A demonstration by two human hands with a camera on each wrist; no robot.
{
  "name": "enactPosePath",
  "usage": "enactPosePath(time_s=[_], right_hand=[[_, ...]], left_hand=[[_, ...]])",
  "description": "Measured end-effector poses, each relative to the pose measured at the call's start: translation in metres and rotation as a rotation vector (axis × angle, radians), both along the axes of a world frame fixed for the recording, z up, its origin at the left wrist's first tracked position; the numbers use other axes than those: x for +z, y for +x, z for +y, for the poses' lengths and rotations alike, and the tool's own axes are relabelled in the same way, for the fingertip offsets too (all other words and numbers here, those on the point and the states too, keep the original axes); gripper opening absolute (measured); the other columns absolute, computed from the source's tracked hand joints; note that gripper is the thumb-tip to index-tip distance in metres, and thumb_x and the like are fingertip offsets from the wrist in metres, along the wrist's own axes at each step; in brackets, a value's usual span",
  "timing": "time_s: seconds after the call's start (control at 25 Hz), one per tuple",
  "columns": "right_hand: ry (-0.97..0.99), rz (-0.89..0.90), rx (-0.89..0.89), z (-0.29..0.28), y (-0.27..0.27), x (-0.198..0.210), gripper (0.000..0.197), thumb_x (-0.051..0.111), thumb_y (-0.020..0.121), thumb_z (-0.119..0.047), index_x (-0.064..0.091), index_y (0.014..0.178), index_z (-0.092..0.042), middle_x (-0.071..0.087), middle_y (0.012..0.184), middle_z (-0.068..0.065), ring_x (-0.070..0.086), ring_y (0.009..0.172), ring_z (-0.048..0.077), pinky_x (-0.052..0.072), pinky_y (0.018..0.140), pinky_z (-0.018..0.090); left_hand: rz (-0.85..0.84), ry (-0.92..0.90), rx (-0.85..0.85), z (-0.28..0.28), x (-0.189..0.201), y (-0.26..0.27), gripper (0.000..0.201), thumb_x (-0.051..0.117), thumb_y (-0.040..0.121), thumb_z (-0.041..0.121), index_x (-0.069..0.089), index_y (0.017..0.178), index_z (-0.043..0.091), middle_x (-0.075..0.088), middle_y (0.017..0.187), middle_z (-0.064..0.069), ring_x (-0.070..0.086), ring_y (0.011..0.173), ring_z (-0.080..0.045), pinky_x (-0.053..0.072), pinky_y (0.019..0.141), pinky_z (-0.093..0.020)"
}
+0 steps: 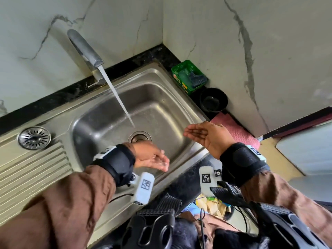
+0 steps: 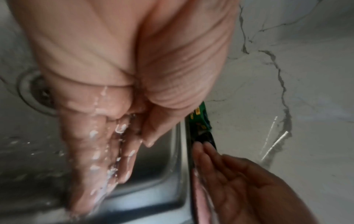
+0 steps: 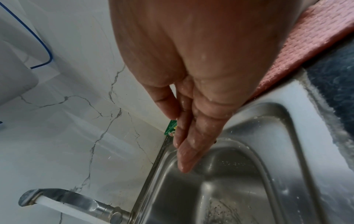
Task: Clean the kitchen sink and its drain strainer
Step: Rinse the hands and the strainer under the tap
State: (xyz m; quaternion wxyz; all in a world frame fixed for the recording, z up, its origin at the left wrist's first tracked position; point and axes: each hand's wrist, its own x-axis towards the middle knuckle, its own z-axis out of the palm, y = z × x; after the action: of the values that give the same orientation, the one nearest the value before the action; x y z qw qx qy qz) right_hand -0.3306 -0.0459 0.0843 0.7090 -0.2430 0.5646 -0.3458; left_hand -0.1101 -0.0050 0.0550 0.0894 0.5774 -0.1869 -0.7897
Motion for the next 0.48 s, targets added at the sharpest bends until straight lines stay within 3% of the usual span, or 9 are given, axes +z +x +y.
enactPosePath(time_s=[0.08,0.24,0.36,0.48], right_hand=[[-0.009,0.012,-0.016,-0.002,-0.001,0.001,0.031,0.041,0.098,-0.003,0.062,0.108,0.018,0.069,0.106,0.031,0.071,0.099,0.039,0.055,0.096,0.040],[-0.027,0.013,-0.097,-0.009,-0.012,0.003,0.030,0.042,0.096,-0.002,0.062,0.107,0.018,0.068,0.107,0.032,0.070,0.100,0.040,0.053,0.099,0.042],[-0.020,0.018,-0.120,-0.012,-0.021,0.001,0.030,0.042,0.096,-0.001,0.062,0.106,0.018,0.068,0.107,0.033,0.070,0.100,0.041,0.054,0.097,0.041],[0.009,0.022,-0.101,-0.010,-0.021,-0.006,0.030,0.043,0.097,-0.002,0.062,0.107,0.017,0.069,0.106,0.032,0.071,0.098,0.040,0.055,0.095,0.041]], left_hand=[[0.063,-0.094,0.072,-0.011,0.000,-0.026,0.029,0.052,0.098,0.003,0.055,0.116,-0.019,0.061,0.117,-0.034,0.065,0.108,-0.040,0.060,0.083,-0.037],[0.027,-0.267,0.270,-0.035,0.004,-0.052,0.022,0.046,0.100,0.002,0.058,0.114,-0.011,0.063,0.109,-0.027,0.065,0.097,-0.032,0.058,0.086,-0.031],[-0.039,-0.272,0.441,-0.040,-0.012,-0.021,0.026,0.043,0.101,0.004,0.059,0.115,-0.010,0.063,0.111,-0.026,0.065,0.094,-0.032,0.054,0.088,-0.033],[-0.001,-0.247,0.795,-0.043,-0.019,0.041,0.026,0.038,0.103,0.010,0.059,0.103,-0.005,0.064,0.104,-0.021,0.065,0.090,-0.029,0.052,0.091,-0.037]])
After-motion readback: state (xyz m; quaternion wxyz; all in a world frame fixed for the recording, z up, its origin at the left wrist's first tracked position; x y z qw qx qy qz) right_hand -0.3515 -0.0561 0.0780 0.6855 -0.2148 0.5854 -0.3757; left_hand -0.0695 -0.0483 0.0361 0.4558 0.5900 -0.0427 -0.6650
